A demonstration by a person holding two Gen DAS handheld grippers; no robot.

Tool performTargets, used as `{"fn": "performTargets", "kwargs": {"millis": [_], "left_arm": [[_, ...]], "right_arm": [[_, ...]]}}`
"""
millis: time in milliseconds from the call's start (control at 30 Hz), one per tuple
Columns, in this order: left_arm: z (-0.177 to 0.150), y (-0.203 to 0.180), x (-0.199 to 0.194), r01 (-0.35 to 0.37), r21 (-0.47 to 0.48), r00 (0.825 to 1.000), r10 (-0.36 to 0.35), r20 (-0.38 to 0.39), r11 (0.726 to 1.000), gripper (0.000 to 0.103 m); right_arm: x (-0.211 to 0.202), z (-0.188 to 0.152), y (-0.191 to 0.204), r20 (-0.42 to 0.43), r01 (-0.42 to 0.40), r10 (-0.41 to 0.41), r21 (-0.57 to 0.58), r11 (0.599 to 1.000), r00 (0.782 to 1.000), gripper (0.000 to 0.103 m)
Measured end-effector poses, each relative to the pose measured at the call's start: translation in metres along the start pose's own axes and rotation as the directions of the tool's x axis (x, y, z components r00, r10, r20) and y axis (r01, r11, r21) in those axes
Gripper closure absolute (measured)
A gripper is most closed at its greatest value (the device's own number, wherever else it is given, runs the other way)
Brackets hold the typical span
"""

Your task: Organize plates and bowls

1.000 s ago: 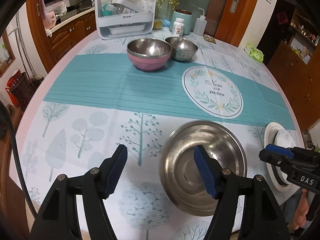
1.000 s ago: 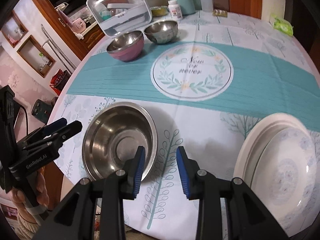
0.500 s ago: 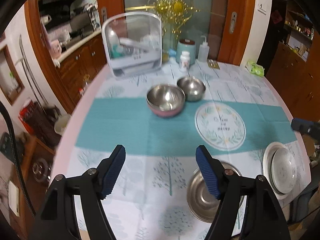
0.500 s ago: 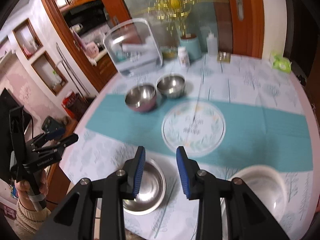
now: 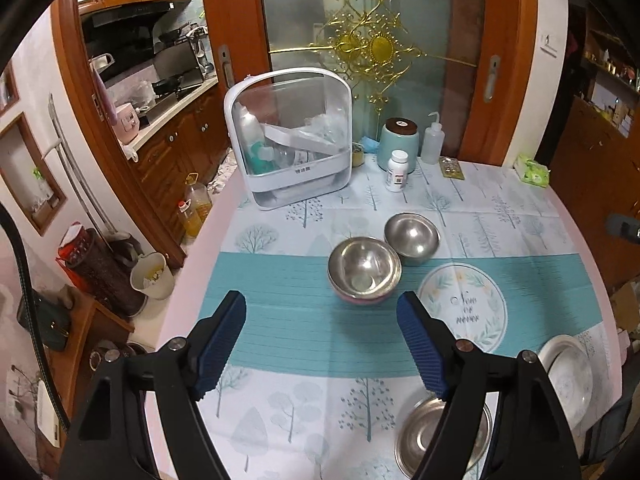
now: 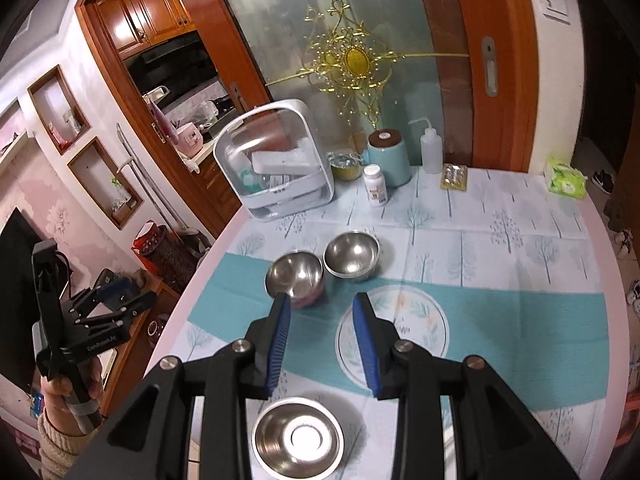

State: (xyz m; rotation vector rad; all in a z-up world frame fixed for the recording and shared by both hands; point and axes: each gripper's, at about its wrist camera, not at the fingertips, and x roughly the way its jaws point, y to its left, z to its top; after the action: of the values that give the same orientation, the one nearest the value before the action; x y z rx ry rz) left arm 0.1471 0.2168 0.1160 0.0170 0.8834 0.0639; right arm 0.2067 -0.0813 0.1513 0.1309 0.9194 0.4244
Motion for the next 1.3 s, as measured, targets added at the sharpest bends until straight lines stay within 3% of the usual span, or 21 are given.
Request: {"fn": "performTargets", "kwargs": {"millis": [200, 467, 867, 1200, 1267, 1300], "left_arm": [[0.025, -0.001, 0.036, -0.027, 0.027, 0.999, 0.028, -0.037, 0.999, 0.026], [0.052, 0.003, 0.13, -0.069, 0.057, 0.989, 0.075, -0.126, 0.996, 0.026], [0.04, -0.012, 0.269, -0.048, 0.053, 0.952, 0.062, -0.3, 0.997, 0.026], [0.022, 0.004, 0.32, -0.018, -0.008, 0.933, 0.015, -0.359, 1.0, 0.027], [0.019, 0.009, 0.329, 0.012, -0.042, 0.929, -0.027, -0.369, 0.999, 0.03], [0.018, 0.01, 0.334, 0.031, -0.059, 0.926, -0.051, -0.373, 0.998, 0.037]], "right_arm": [[0.034, 0.039, 0.014, -0.02, 0.02, -0.021, -0.032, 0.999, 1.0, 0.07], [0.107, 0.057, 0.023, -0.107, 0.032, -0.039, -0.069, 0.997, 0.993, 0.07], [0.233, 0.028, 0.004, -0.316, -0.027, 0.031, 0.017, 0.999, 0.948, 0.07], [0.331, -0.008, 0.0, -0.455, -0.033, 0.082, 0.116, 0.993, 0.887, 0.07], [0.343, -0.012, 0.0, -0.459, -0.025, 0.081, 0.127, 0.992, 0.885, 0.07], [0.349, -0.014, 0.0, -0.463, -0.019, 0.08, 0.135, 0.991, 0.883, 0.07]]}}
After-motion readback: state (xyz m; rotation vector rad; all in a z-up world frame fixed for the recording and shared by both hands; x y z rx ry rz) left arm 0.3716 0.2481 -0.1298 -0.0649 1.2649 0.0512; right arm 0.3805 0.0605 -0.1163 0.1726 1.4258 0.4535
